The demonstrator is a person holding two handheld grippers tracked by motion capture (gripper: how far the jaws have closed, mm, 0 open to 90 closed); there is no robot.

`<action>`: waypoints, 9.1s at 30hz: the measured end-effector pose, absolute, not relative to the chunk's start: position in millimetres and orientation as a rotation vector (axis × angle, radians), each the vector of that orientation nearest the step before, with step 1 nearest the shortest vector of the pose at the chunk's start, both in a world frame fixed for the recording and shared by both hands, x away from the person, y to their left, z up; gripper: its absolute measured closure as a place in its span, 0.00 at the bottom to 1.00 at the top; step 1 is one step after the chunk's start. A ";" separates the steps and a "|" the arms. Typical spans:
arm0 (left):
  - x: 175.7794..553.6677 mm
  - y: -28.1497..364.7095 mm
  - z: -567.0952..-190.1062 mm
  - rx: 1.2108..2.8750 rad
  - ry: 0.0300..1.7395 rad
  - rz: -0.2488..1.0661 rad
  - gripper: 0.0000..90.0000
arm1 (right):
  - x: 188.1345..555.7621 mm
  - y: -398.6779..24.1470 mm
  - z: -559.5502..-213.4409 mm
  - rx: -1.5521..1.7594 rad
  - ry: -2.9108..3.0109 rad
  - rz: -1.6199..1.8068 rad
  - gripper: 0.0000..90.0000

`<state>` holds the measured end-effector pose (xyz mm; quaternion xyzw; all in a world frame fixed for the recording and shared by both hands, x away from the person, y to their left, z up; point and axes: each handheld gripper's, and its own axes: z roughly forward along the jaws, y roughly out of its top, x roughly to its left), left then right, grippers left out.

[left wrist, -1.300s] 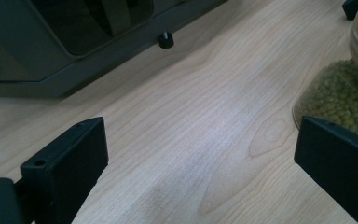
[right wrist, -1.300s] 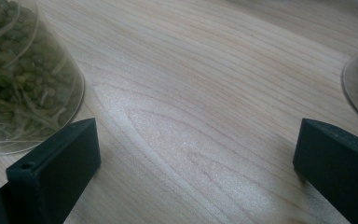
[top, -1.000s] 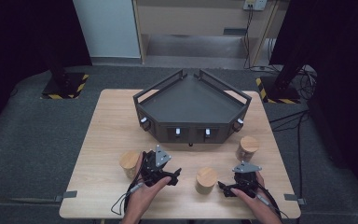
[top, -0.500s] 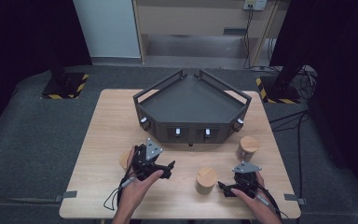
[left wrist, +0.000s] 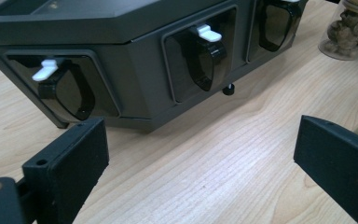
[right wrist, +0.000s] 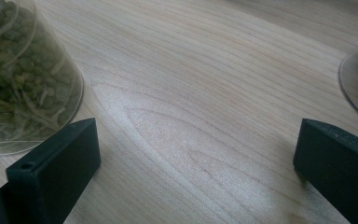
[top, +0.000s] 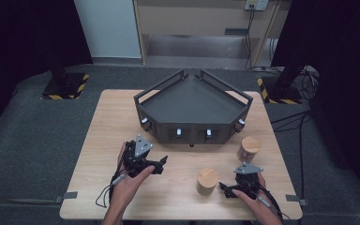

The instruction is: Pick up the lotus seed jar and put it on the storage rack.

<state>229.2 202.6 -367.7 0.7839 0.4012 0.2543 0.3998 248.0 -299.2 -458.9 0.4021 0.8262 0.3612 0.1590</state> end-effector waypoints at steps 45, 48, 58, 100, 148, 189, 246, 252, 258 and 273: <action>216.6 270.0 -421.8 1.910 1.141 0.676 0.03 | 248.3 -299.4 -458.8 1.150 2.363 1.034 0.00; 215.8 268.5 -426.4 1.925 1.134 0.678 0.03 | 248.3 -299.4 -458.8 1.150 2.363 1.034 0.00; 213.1 268.2 -437.9 1.923 1.134 0.670 0.05 | 248.3 -299.4 -458.8 1.150 2.363 1.034 0.00; 209.6 273.9 -427.9 1.941 0.992 0.653 0.27 | 248.4 -299.4 -458.7 1.150 2.364 1.033 0.00; 253.5 272.4 -368.8 1.985 0.758 0.524 0.27 | 248.4 -299.5 -458.8 1.150 2.364 1.035 0.00; 292.6 262.1 -302.9 1.972 0.671 0.530 0.27 | 248.4 -299.4 -458.7 1.150 2.364 1.034 0.00; 401.0 228.7 -287.7 2.013 0.586 0.482 0.27 | 248.9 -299.6 -458.8 1.144 2.366 1.034 0.00; 413.2 221.5 -288.8 2.023 0.579 0.481 0.27 | 248.8 -299.5 -458.8 1.145 2.365 1.034 0.00; 422.2 215.6 -291.5 2.030 0.569 0.475 0.27 | 248.8 -299.4 -458.8 1.146 2.364 1.034 0.00; 432.0 208.7 -296.1 2.042 0.576 0.472 0.27 | 248.7 -299.4 -458.9 1.146 2.364 1.034 0.00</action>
